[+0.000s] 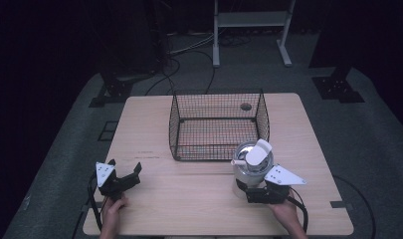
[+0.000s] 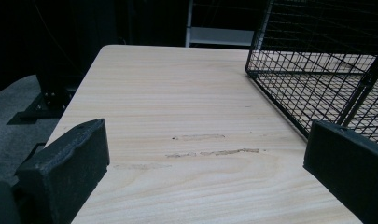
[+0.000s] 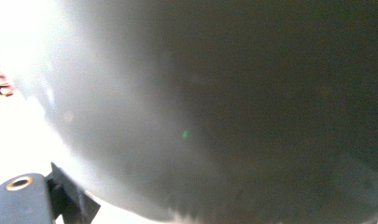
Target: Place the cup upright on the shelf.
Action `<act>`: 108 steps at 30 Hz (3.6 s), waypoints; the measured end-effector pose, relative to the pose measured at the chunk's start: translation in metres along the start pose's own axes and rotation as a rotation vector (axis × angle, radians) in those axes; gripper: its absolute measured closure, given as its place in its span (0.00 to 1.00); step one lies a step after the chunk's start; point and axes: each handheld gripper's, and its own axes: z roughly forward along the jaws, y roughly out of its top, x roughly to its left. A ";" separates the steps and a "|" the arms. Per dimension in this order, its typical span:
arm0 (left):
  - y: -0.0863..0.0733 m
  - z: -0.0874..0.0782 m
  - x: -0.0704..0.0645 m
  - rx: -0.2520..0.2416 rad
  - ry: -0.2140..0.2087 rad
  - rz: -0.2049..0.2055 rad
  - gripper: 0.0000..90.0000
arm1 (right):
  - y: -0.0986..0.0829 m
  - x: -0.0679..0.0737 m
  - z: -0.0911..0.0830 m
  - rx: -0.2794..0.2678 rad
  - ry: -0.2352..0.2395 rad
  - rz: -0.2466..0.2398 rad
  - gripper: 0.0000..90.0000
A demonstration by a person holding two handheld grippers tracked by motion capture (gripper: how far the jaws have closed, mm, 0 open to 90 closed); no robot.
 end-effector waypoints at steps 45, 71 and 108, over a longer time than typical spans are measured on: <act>0.000 0.000 0.001 -0.002 -0.005 -0.006 0.00 | 0.106 0.005 0.028 -0.076 0.110 -0.025 0.10; 0.000 0.000 0.002 -0.003 -0.008 -0.013 0.00 | 0.167 -0.009 0.079 -0.059 0.103 -0.055 0.10; 0.000 -0.001 0.004 -0.006 -0.018 -0.028 0.00 | 0.185 -0.047 0.201 -0.023 0.085 -0.039 0.10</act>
